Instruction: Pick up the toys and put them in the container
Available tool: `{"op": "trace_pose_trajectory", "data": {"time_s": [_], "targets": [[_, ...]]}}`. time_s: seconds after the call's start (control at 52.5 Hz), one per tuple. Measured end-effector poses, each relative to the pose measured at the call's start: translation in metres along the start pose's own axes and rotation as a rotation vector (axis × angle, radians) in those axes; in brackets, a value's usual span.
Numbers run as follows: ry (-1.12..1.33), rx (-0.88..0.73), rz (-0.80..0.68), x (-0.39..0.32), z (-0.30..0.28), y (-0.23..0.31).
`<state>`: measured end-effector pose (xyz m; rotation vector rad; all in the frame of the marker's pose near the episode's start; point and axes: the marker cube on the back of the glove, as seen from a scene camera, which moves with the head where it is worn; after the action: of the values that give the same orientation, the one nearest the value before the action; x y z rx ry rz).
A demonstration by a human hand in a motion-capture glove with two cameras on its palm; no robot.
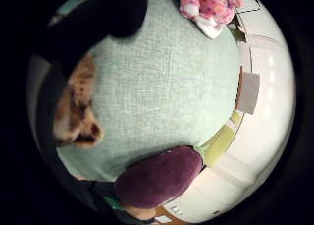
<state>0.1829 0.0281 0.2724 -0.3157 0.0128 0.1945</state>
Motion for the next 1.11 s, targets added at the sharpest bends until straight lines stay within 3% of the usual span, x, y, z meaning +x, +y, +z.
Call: {"op": "trace_pose_trajectory", "data": {"time_s": [0.4, 0.648, 0.915, 1.106], "targets": [[0.010, 0.129, 0.010, 0.009, -0.007, 0.008], [-0.018, 0.122, 0.003, 0.017, -0.033, 0.006], [-0.080, 0.225, -0.002, -0.005, -0.133, 0.004], [-0.084, 0.369, -0.110, -0.082, -0.238, 0.010]]}}
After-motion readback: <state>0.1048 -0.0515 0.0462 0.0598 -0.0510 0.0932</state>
